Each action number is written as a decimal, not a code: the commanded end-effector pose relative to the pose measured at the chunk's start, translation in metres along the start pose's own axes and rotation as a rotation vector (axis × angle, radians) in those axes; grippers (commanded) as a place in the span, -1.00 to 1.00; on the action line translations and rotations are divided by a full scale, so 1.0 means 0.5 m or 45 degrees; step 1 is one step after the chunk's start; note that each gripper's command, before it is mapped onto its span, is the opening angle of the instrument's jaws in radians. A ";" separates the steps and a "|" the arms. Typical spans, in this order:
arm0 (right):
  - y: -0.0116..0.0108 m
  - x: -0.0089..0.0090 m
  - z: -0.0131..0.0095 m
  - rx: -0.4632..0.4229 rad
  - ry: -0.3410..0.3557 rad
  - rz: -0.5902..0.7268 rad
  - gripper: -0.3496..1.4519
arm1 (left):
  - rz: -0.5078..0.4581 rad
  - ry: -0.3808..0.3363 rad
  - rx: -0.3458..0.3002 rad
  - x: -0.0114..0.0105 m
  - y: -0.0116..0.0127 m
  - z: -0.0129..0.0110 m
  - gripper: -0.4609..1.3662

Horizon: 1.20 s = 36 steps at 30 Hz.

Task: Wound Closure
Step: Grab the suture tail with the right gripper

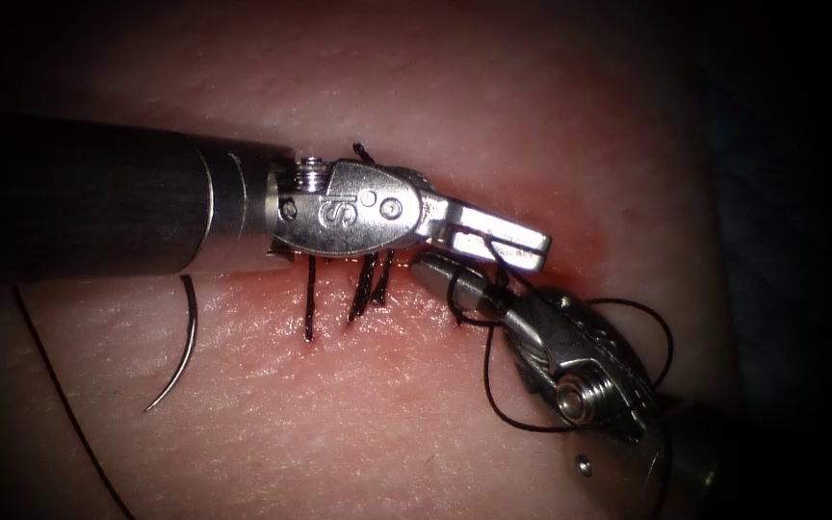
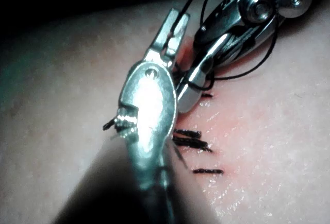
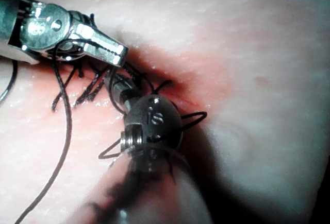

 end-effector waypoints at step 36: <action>-0.0053 0.0037 -0.0023 -0.013 -0.021 -0.252 -0.07 | 0.004 0.022 -0.041 0.0065 0.0063 -0.0042 -0.88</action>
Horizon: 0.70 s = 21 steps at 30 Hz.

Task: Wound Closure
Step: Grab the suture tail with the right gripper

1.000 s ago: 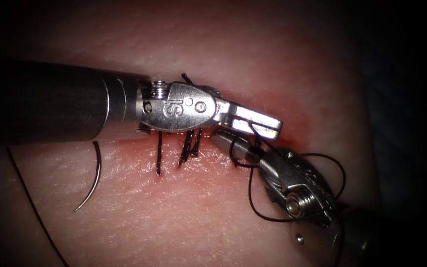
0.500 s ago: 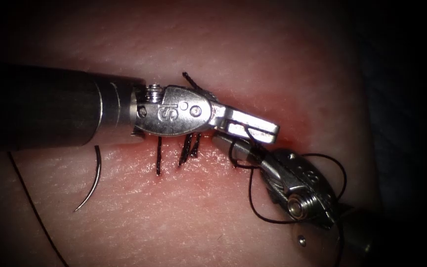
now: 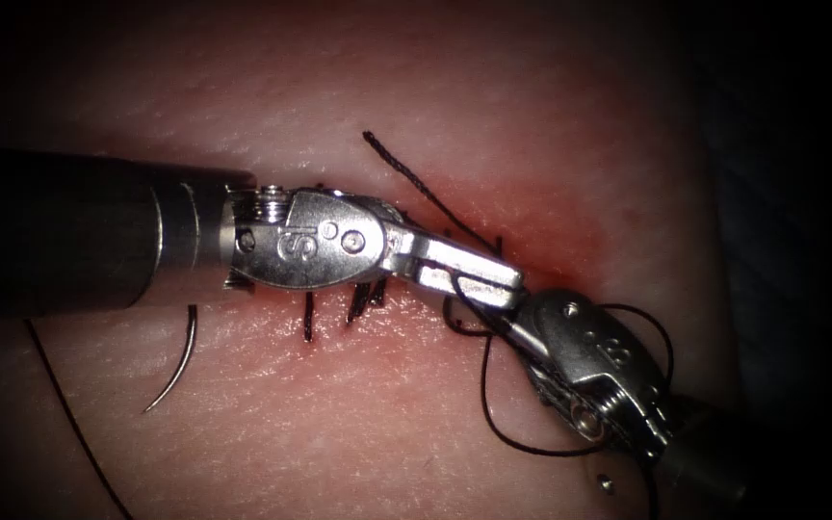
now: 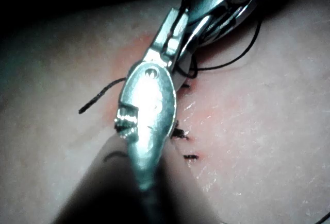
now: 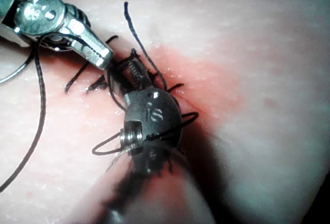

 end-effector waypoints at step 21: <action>-0.0010 0.0060 -0.0009 -0.090 0.021 -0.363 0.01 | 0.020 0.001 -0.006 0.0005 0.0037 -0.0020 -0.88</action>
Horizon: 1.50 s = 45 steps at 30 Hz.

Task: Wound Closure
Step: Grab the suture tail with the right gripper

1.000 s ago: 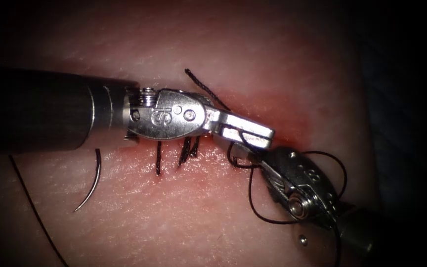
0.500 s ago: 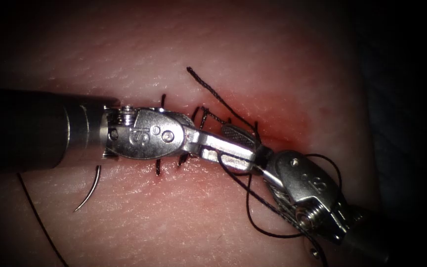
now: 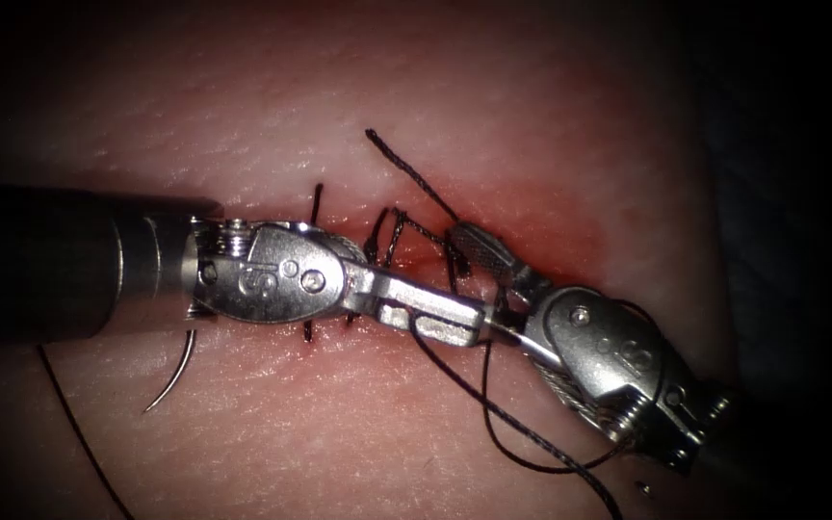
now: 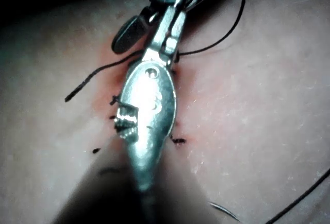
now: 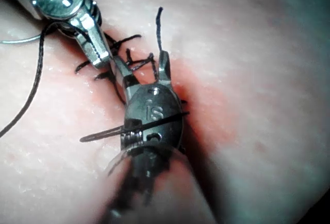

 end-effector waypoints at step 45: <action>0.0019 0.0011 0.0112 -0.085 -0.177 -0.134 -0.11 | -0.009 -0.001 -0.004 0.0005 0.0019 -0.0008 -0.88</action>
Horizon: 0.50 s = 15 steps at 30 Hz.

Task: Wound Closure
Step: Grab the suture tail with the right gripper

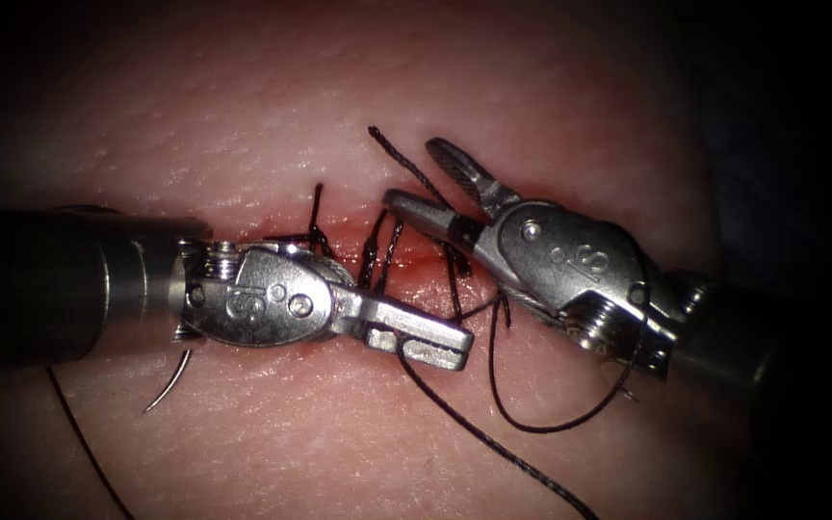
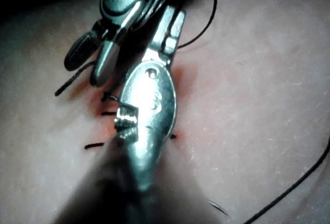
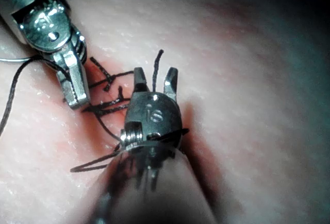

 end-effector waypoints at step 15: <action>0.0008 0.0038 -0.0017 0.020 0.050 -0.011 -1.00 | -0.001 0.000 -0.005 0.0000 -0.0003 0.0000 -0.88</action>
